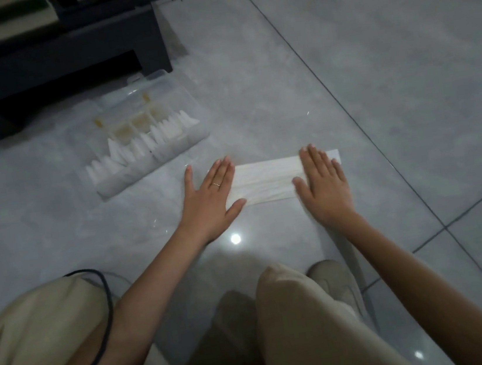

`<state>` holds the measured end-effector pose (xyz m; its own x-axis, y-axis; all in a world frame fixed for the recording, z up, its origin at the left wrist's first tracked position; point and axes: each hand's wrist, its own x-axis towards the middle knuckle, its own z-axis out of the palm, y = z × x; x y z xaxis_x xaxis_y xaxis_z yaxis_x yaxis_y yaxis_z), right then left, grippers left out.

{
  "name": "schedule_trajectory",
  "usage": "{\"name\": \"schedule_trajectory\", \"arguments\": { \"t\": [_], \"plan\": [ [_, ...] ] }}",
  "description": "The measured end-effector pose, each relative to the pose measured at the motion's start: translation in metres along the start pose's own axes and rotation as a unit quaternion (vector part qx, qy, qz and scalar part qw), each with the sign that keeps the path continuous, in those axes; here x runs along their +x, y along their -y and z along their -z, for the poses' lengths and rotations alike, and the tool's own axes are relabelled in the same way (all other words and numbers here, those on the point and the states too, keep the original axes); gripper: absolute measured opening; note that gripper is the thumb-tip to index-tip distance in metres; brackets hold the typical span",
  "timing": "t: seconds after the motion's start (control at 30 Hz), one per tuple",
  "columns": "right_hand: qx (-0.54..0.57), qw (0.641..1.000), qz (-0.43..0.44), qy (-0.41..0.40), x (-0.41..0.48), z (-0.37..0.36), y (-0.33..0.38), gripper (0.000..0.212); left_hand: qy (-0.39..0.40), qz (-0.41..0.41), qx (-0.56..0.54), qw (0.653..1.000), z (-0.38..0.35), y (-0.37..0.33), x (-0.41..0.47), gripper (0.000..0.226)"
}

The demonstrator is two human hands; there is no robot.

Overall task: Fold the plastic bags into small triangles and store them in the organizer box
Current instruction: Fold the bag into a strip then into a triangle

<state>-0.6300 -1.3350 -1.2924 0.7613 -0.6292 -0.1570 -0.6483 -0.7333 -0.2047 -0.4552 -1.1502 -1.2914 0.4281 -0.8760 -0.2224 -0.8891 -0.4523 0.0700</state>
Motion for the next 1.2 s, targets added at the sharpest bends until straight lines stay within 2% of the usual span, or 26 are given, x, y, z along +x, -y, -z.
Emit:
{"name": "schedule_trajectory", "arguments": {
  "t": [0.1, 0.2, 0.23, 0.3, 0.33, 0.37, 0.43, 0.57, 0.67, 0.8, 0.87, 1.03, 1.1, 1.2],
  "plan": [
    [-0.018, 0.999, -0.031, 0.017, -0.001, 0.012, -0.022, 0.079, 0.004, 0.0, -0.011, 1.0, -0.001, 0.009, -0.006, 0.092],
    [-0.02, 0.999, -0.013, -0.037, -0.002, 0.021, -0.015, 0.079, -0.038, -0.035, -0.044, 0.998, 0.002, 0.014, -0.013, 0.094],
    [0.005, 0.998, 0.019, -0.061, -0.002, 0.025, -0.009, 0.073, -0.075, -0.066, -0.066, 0.993, 0.005, 0.013, -0.013, 0.084],
    [0.073, 0.986, 0.117, -0.09, -0.002, 0.03, 0.005, 0.052, -0.168, -0.144, -0.089, 0.971, 0.01, 0.005, -0.01, 0.041],
    [0.078, 0.978, 0.166, -0.096, -0.003, 0.03, 0.011, 0.042, -0.199, -0.166, -0.09, 0.962, 0.01, 0.001, -0.007, 0.022],
    [0.068, 0.972, 0.205, -0.091, -0.004, 0.029, 0.016, 0.034, -0.206, -0.173, -0.09, 0.959, 0.011, -0.003, -0.004, 0.013],
    [0.056, 0.967, 0.243, -0.052, -0.006, 0.024, 0.023, 0.031, -0.178, -0.156, -0.098, 0.967, 0.009, -0.01, -0.002, 0.014],
    [0.052, 0.97, 0.239, 0.009, -0.009, 0.017, 0.029, 0.041, -0.159, -0.105, -0.104, 0.976, 0.004, -0.01, -0.005, 0.013],
    [0.06, 0.972, 0.226, -0.003, -0.008, 0.012, 0.028, 0.043, -0.171, -0.077, -0.157, 0.97, 0.009, -0.01, -0.005, 0.01],
    [0.099, 0.973, 0.191, -0.082, -0.004, 0.006, 0.032, 0.019, -0.174, -0.052, -0.195, 0.964, 0.012, -0.011, -0.007, 0.009],
    [0.104, 0.973, 0.18, -0.104, -0.001, 0.006, 0.033, 0.014, -0.17, -0.053, -0.19, 0.966, 0.013, -0.011, -0.005, 0.01],
    [0.099, 0.976, 0.179, -0.07, 0.005, 0.015, 0.034, 0.016, -0.14, -0.077, -0.183, 0.97, 0.014, -0.01, -0.001, 0.014],
    [0.092, 0.976, 0.188, -0.055, 0.004, 0.019, 0.032, 0.021, -0.12, -0.069, -0.186, 0.973, 0.019, -0.011, -0.004, 0.013],
    [0.033, 0.976, 0.206, -0.052, -0.001, 0.016, 0.034, 0.045, -0.09, -0.06, -0.198, 0.974, 0.026, -0.011, -0.009, 0.011]
  ]
}}
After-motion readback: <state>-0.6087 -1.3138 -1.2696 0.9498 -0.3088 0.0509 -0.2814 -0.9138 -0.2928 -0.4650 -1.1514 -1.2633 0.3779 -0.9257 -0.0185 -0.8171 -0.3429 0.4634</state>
